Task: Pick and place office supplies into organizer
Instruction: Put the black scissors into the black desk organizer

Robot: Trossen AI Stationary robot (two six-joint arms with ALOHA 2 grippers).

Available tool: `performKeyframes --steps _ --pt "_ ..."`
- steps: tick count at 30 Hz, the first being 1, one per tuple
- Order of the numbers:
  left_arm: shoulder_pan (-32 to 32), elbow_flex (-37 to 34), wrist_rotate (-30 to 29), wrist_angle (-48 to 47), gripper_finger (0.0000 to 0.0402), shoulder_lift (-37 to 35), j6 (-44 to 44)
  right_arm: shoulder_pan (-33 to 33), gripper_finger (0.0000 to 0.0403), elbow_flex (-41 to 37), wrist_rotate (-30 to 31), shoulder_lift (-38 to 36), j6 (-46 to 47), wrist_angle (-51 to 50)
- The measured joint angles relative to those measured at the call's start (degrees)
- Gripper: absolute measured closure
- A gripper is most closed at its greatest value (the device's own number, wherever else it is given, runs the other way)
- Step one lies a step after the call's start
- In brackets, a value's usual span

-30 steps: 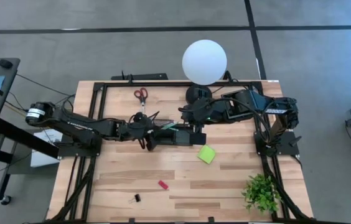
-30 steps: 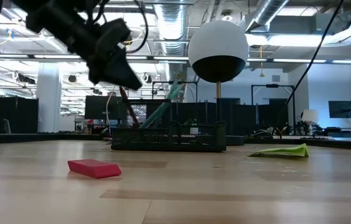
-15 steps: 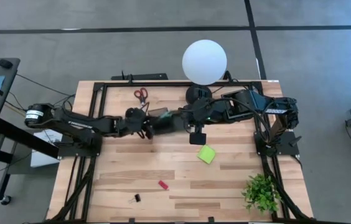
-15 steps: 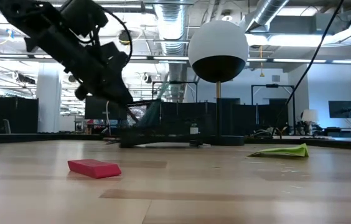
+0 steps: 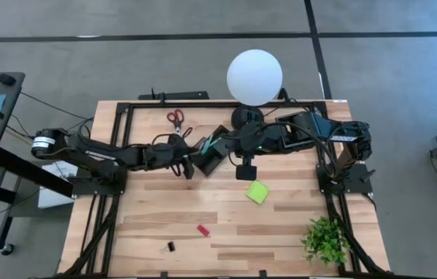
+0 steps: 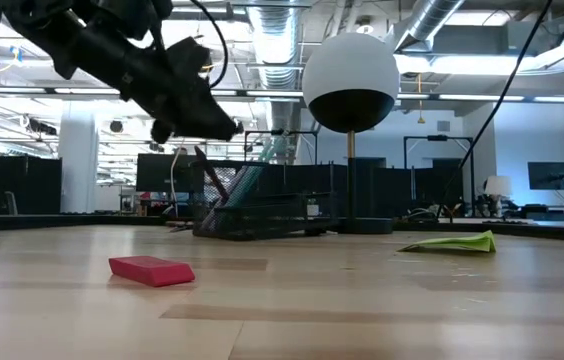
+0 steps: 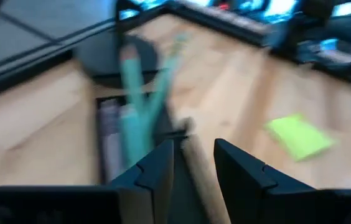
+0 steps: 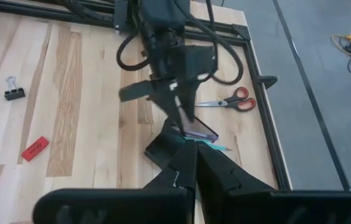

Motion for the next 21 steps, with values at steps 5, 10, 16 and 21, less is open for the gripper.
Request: performKeyframes --steps 5,10,16,21 --pt "0.01 -0.03 -11.88 -5.44 0.0290 -3.25 -0.04 0.00 0.0403 0.00 0.01 0.00 0.00 -0.02" --pt "1.30 0.05 -19.30 -14.17 0.0290 -8.14 -2.12 0.00 0.0403 0.00 -0.02 0.00 0.02 -0.02" --pt "6.46 0.06 -19.31 -30.71 0.0290 -8.00 -12.12 -0.02 0.0403 0.00 0.01 0.00 0.02 0.90" --pt "11.81 -0.01 -21.63 -30.67 0.0289 -4.56 -11.51 -0.02 0.0403 0.00 -0.04 0.00 0.00 2.28"
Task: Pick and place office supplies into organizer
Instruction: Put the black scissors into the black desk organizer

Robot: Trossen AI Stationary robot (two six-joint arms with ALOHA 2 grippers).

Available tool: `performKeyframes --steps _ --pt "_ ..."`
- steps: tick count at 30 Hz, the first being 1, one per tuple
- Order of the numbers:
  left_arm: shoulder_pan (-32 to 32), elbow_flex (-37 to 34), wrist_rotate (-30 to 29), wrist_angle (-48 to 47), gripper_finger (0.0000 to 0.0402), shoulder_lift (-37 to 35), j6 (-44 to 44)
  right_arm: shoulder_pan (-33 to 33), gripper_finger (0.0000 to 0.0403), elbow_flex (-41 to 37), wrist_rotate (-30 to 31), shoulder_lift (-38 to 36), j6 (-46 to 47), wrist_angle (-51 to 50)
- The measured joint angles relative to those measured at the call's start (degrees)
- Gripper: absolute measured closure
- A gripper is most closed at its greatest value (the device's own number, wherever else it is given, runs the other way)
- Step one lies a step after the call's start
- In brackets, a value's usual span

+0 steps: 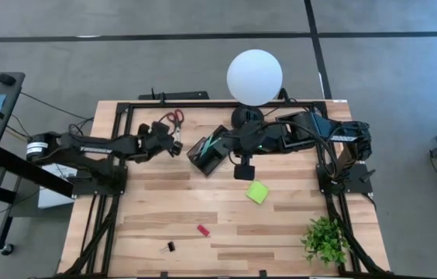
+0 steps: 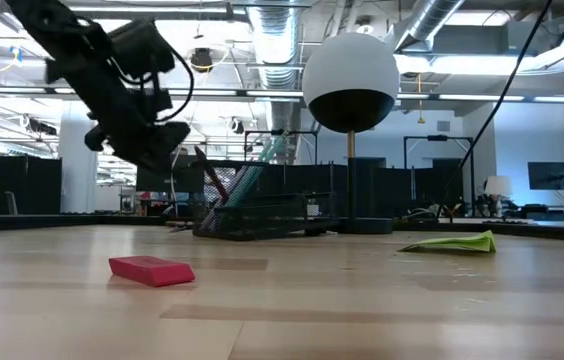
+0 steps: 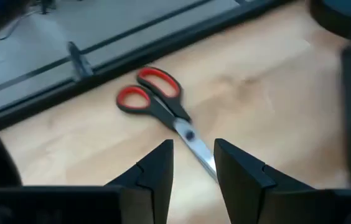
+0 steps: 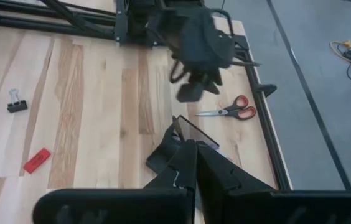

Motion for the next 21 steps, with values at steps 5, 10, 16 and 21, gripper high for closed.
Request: performKeyframes --steps 5,10,16,21 --pt "8.16 0.04 5.53 10.31 0.0289 4.30 5.09 0.00 0.0403 0.00 -0.09 0.02 0.00 1.00" --pt "17.66 0.07 14.06 16.80 0.0289 9.79 5.38 0.00 0.0403 0.00 -0.09 0.02 0.00 0.97" --pt "24.56 0.07 17.66 17.01 0.0289 15.44 4.84 0.00 0.0403 0.00 -0.09 0.02 -0.06 0.91" --pt "25.95 0.07 19.39 19.76 0.0289 18.71 5.86 0.00 0.0403 0.00 -0.09 0.02 -0.42 0.88"
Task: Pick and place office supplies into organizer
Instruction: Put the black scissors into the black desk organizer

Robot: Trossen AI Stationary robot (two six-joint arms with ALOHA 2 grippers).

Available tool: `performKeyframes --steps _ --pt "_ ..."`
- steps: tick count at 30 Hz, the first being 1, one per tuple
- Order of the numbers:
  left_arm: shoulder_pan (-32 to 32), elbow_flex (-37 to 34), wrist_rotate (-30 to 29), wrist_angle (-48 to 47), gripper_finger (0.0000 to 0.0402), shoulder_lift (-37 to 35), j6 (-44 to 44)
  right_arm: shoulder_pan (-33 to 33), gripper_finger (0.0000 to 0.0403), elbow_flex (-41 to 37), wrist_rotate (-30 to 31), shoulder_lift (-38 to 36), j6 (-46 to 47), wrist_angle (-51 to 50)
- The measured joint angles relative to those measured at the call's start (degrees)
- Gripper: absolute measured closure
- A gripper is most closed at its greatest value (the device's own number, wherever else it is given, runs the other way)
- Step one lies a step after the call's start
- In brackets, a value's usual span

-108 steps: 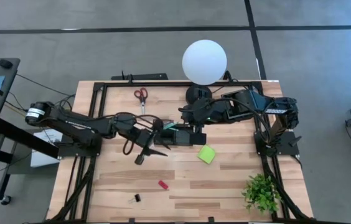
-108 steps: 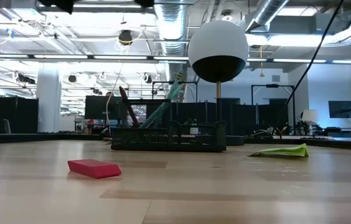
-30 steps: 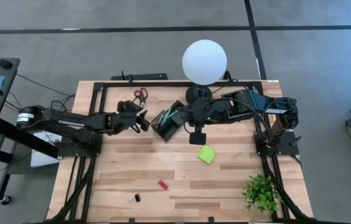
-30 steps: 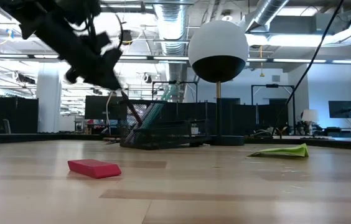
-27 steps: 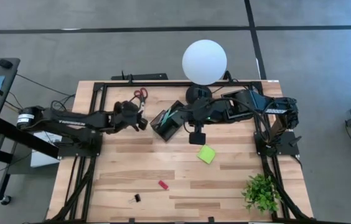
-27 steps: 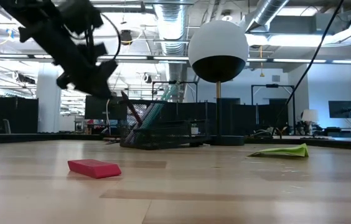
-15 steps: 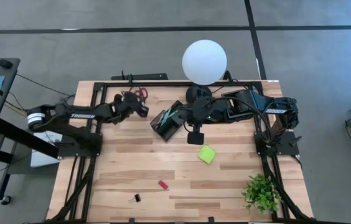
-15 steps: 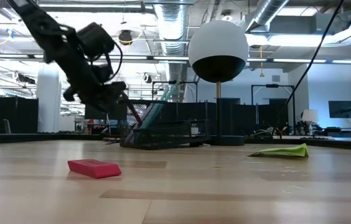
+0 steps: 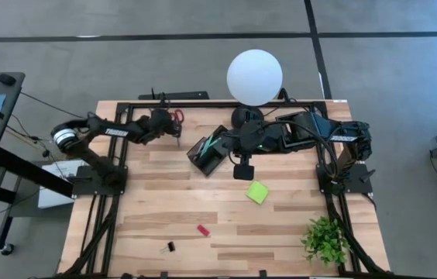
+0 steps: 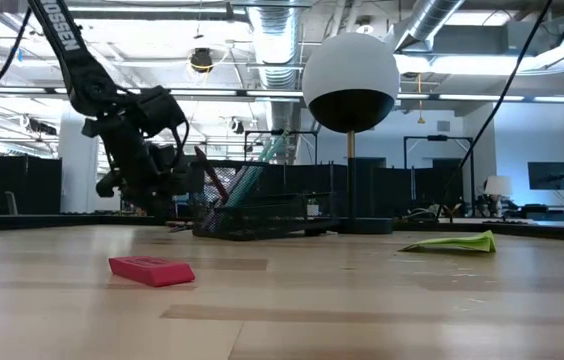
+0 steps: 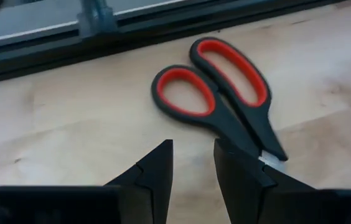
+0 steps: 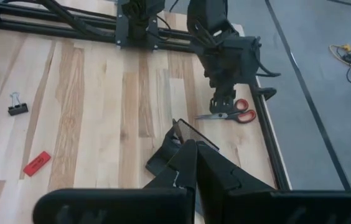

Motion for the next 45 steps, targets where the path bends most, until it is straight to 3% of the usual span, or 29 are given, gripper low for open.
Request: performKeyframes --steps 22,28,32,40,45 --pt "4.90 3.41 -1.77 0.62 0.0289 1.63 2.52 0.00 0.0403 0.00 0.02 0.00 -0.09 -0.12" --pt "4.71 3.39 -0.23 4.63 0.0289 7.10 1.60 0.00 0.0403 0.00 0.00 0.00 -0.09 -0.16" --pt "3.15 4.80 -4.17 2.87 0.0289 8.29 2.14 0.00 0.0403 0.00 0.04 0.00 -0.09 -0.16" --pt "4.35 6.57 -1.74 -0.26 0.0289 8.59 1.14 -0.10 0.0403 0.00 0.09 0.02 -0.09 -0.27" --pt "5.72 6.91 5.60 -3.10 0.0290 8.42 0.33 -0.38 0.0403 -0.01 0.04 0.02 -0.09 -0.26"
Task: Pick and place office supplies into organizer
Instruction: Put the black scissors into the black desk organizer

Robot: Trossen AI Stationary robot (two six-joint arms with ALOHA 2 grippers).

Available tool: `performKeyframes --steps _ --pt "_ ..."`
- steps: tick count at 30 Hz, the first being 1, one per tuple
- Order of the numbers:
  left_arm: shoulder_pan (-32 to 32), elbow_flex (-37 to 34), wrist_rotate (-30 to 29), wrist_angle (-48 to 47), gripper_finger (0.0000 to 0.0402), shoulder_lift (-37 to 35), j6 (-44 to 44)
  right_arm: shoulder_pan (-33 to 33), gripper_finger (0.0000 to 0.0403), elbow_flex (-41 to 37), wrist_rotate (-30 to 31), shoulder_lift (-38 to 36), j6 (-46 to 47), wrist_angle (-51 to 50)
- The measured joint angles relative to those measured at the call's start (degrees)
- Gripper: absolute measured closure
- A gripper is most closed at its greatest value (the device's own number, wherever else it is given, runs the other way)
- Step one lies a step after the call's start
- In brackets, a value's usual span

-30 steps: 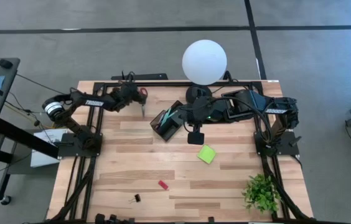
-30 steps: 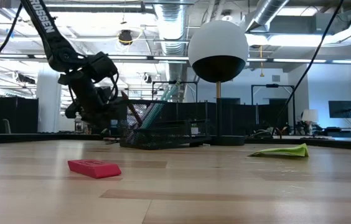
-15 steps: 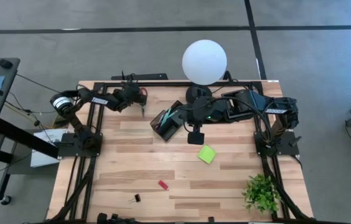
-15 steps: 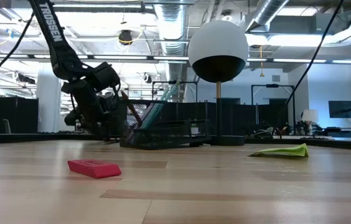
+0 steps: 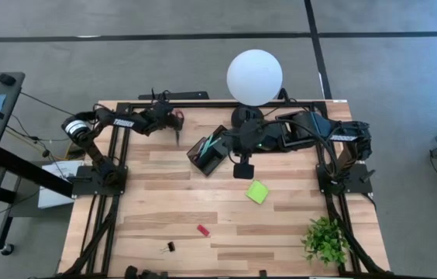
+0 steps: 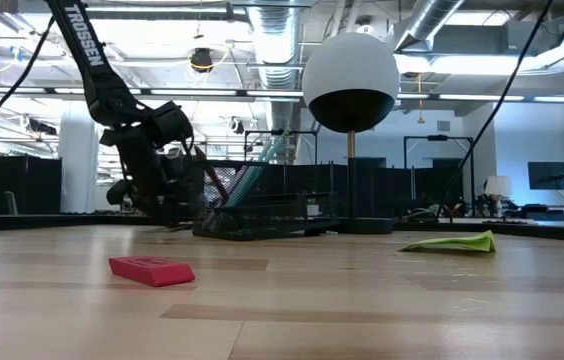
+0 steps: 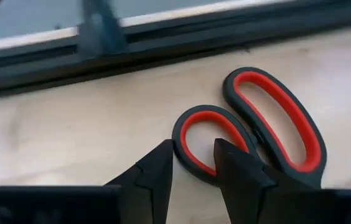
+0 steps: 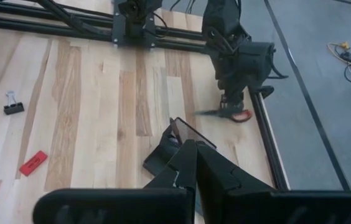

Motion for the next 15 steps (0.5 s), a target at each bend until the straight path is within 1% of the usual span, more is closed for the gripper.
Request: performKeyframes --steps 2,5,12,15 --pt "-0.77 0.04 2.34 -2.17 0.0290 -0.10 2.22 -0.01 0.0403 0.00 0.02 0.00 0.00 0.00" --pt "-2.02 0.08 3.09 -3.86 0.0290 -0.08 3.07 -0.01 0.0403 -0.01 0.00 0.00 0.00 0.03" --pt "-6.41 0.12 2.80 -8.81 0.0290 -0.64 3.68 -0.01 0.0403 -0.01 0.00 0.00 0.00 -0.01" --pt "-9.27 0.12 2.51 -11.95 0.0290 -1.68 3.51 -0.01 0.0403 0.01 0.00 0.00 0.00 -0.03"
